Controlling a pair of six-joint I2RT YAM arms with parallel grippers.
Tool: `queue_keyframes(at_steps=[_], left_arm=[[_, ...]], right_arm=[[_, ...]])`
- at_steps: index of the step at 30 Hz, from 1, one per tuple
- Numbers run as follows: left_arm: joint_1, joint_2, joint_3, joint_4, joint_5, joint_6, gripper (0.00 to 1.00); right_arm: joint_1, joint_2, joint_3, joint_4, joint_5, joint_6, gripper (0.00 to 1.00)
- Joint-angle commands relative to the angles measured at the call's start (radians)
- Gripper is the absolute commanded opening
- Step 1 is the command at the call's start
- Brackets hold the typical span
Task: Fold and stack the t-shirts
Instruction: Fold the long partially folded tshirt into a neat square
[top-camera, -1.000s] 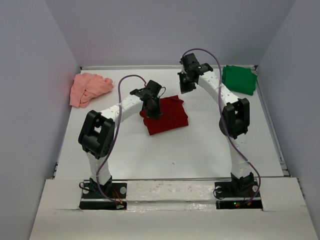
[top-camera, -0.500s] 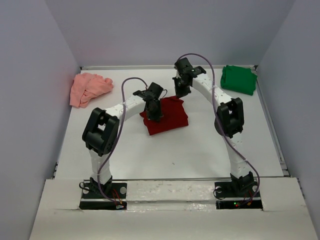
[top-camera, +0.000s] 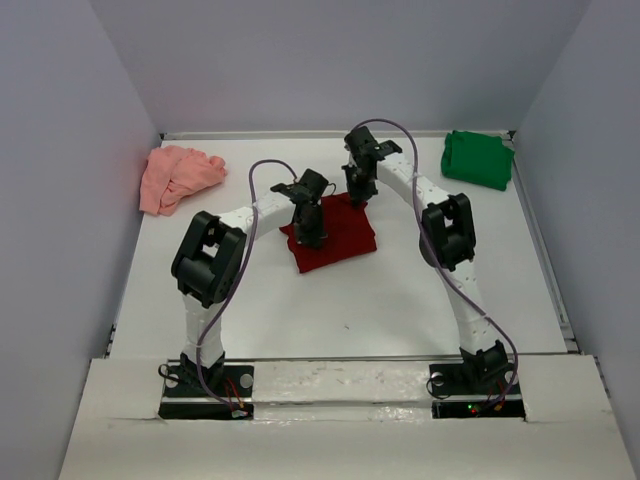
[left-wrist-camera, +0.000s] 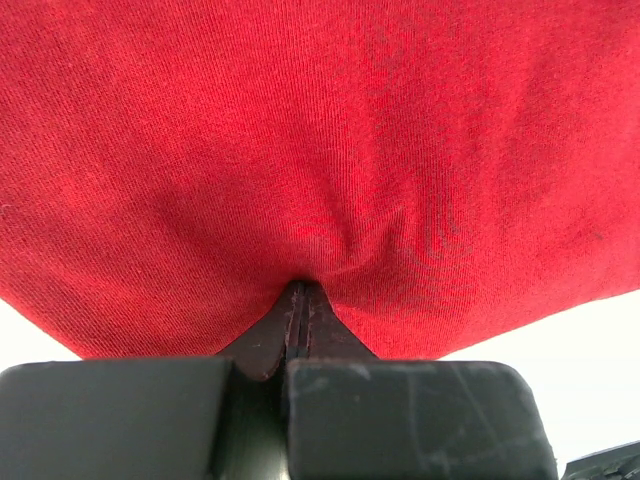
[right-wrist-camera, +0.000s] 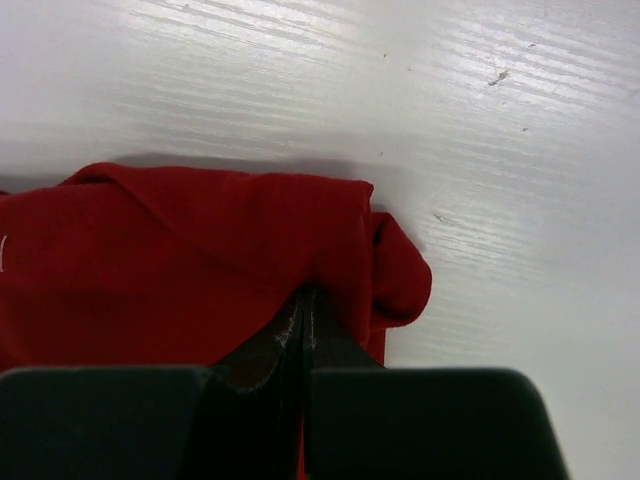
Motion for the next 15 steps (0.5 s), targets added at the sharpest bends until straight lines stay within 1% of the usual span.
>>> queue_keyframes(at_steps=[1, 4, 9, 14, 15], left_arm=[[-0.011, -0.02, 0.02, -0.006, 0.005, 0.005, 0.0], [-0.017, -0.035, 0.007, -0.006, 0.006, 0.006, 0.0], [-0.024, -0.066, -0.023, -0.004, 0.003, 0.0, 0.0], [-0.037, -0.086, -0.059, -0.001, 0.006, -0.003, 0.0], [-0.038, -0.087, -0.066, -0.001, 0.005, -0.003, 0.0]], right_arm=[[0.003, 0.026, 0.057, 0.022, 0.01, -0.026, 0.0], [0.003, 0.064, 0.111, 0.02, 0.025, -0.042, 0.0], [0.003, 0.119, 0.2, 0.003, 0.141, -0.047, 0.0], [-0.032, 0.158, 0.249, -0.001, 0.154, -0.049, 0.0], [-0.058, 0.162, 0.254, -0.003, 0.158, -0.047, 0.0]])
